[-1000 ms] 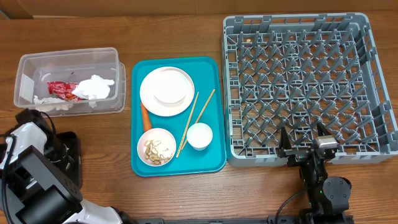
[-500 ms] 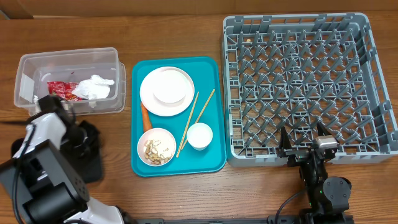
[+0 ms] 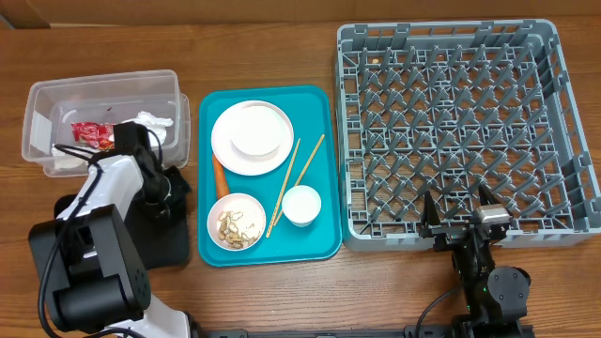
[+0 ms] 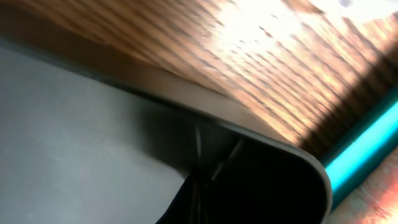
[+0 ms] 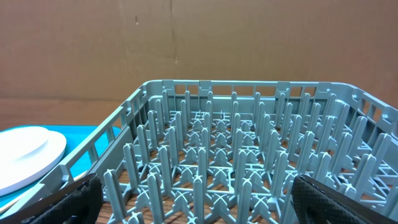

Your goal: Sort waste into correct bins and load items into the dishwasher

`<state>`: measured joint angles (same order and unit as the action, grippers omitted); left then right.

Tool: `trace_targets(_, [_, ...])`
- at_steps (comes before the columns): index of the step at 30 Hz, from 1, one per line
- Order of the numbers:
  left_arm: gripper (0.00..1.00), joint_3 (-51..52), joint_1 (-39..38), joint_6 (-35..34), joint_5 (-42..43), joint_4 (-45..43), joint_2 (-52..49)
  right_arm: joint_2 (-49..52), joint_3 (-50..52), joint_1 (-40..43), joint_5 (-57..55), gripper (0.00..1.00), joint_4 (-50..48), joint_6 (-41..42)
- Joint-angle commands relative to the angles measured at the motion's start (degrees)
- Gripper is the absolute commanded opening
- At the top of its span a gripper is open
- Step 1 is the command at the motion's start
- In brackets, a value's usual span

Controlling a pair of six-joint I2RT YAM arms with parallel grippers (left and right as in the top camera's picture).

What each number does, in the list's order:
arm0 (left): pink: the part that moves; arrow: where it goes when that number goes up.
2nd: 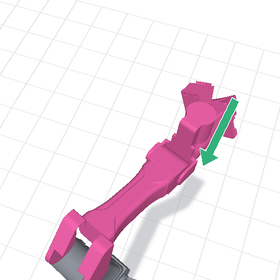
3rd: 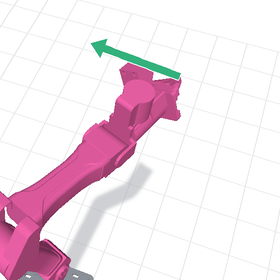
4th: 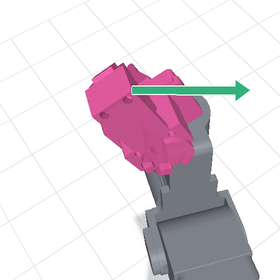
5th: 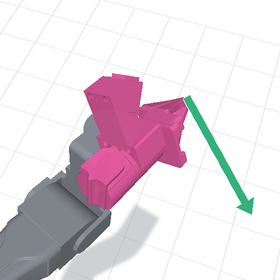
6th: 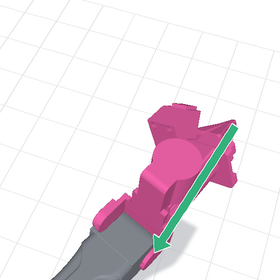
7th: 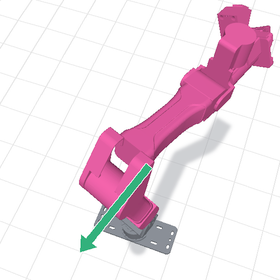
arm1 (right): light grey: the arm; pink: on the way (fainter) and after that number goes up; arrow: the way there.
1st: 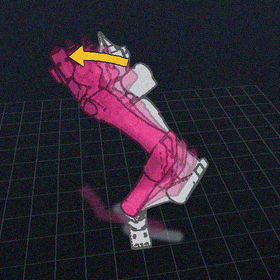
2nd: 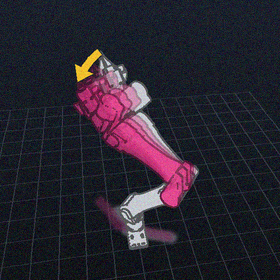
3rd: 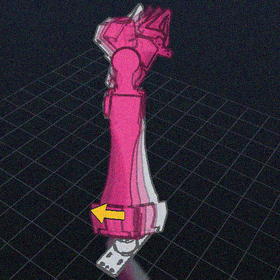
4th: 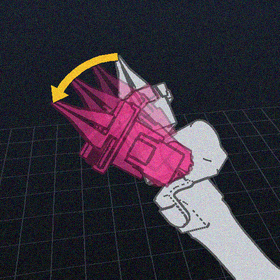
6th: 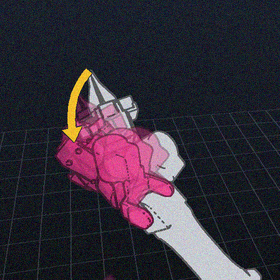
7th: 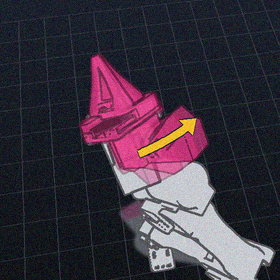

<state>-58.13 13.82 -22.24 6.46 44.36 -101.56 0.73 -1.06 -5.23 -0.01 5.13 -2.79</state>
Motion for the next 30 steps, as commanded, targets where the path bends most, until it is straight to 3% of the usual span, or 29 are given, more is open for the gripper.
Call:
trace_targets(1, [0.04, 0.7, -1.2, 1.4, 0.7, -0.8, 1.5, -0.6, 0.6, 0.2, 0.2, 1.00, -0.3, -0.1])
trace_targets(9, [0.04, -0.3, -1.5, 1.5, -0.8, 1.0, 2.4, -0.6, 0.6, 0.2, 0.2, 1.00, -0.3, -0.1])
trace_targets(16, [0.04, -5.6, -1.5, -5.7, -12.6, 12.5, 11.8, -0.6, 0.6, 0.2, 0.2, 1.00, -0.3, -0.1])
trace_targets(21, [0.04, -7.4, -0.4, -14.3, -16.3, 18.8, 19.8, -0.6, 0.6, 0.2, 0.1, 1.00, -0.3, -0.1])
trace_targets(27, [0.04, -7.4, 8.5, -25.4, -21.1, 24.6, 27.4, -0.6, 0.6, 0.2, 0.2, 1.00, -0.3, -0.1])
trace_targets(30, [0.04, -7.3, 17.0, -26.7, -21.2, 24.9, 29.0, -0.6, 0.6, 0.2, 0.2, 1.00, -0.3, -0.1])
